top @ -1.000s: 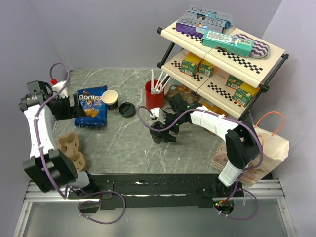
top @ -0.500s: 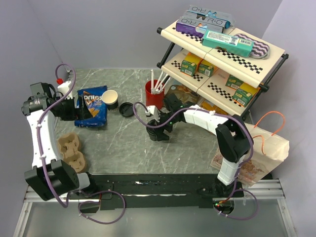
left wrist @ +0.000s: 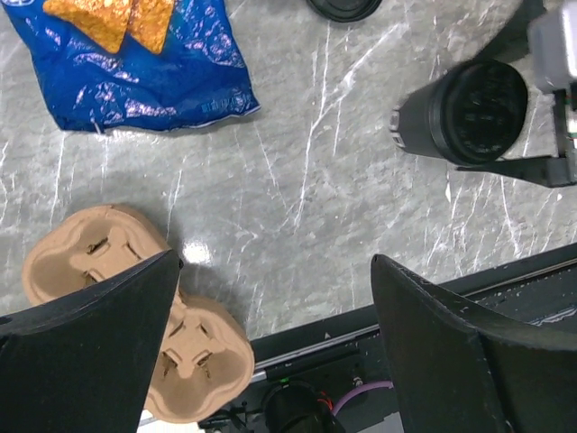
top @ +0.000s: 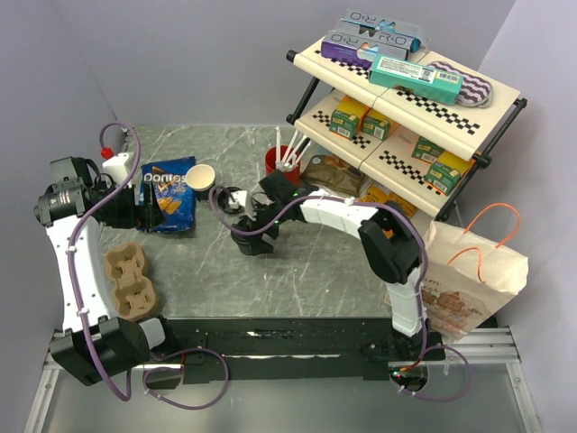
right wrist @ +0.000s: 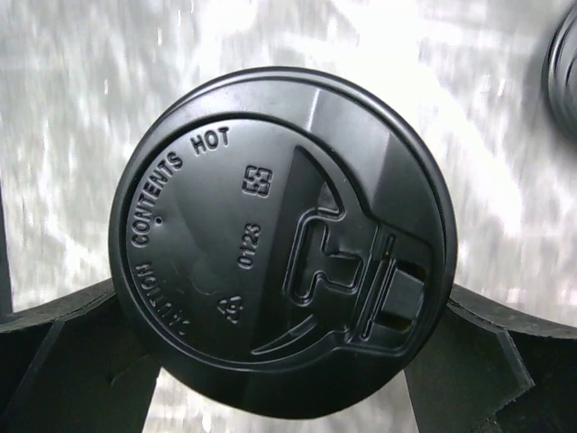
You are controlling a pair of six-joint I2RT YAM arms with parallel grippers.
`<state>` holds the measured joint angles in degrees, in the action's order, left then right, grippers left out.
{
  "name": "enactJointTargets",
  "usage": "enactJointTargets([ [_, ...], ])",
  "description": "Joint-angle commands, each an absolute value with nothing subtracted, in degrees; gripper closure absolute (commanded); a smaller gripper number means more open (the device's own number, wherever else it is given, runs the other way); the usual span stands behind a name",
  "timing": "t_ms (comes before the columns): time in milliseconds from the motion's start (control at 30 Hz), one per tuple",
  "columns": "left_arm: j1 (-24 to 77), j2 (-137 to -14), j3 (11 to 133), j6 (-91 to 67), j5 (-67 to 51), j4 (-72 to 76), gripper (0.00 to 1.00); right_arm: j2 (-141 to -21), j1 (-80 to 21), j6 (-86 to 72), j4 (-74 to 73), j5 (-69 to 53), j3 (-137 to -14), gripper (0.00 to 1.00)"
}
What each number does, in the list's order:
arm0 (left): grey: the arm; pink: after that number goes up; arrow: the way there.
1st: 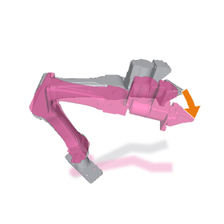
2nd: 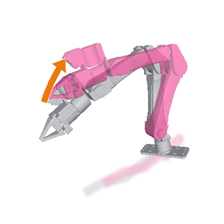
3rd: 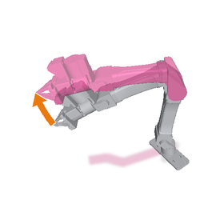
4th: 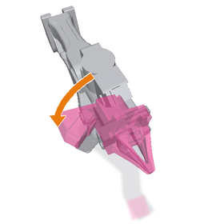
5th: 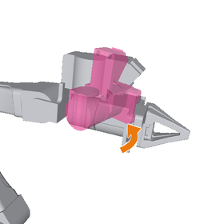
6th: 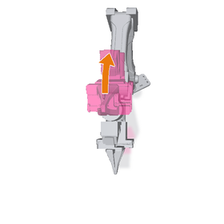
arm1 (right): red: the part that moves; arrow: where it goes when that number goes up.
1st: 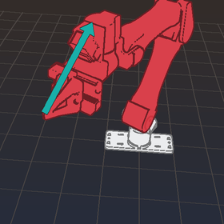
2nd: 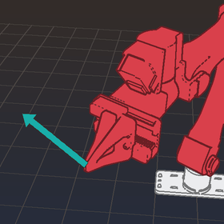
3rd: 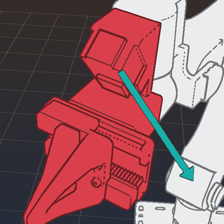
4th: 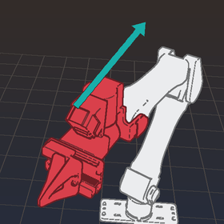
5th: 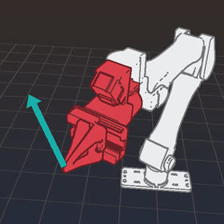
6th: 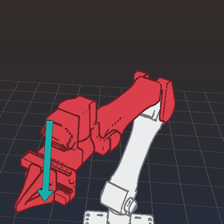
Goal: Pack the takeout coffee
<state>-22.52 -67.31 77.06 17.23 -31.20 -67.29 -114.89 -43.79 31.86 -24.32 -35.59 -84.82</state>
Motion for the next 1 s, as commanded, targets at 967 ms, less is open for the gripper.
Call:
enactJointTargets([
  [967, -22.76, -67.24, 85.52, 18.81, -25.67, -73.04, 0.04, -128.77, -50.01, 16.52, -9.49, -29.18, -104.07, 0.0],
])
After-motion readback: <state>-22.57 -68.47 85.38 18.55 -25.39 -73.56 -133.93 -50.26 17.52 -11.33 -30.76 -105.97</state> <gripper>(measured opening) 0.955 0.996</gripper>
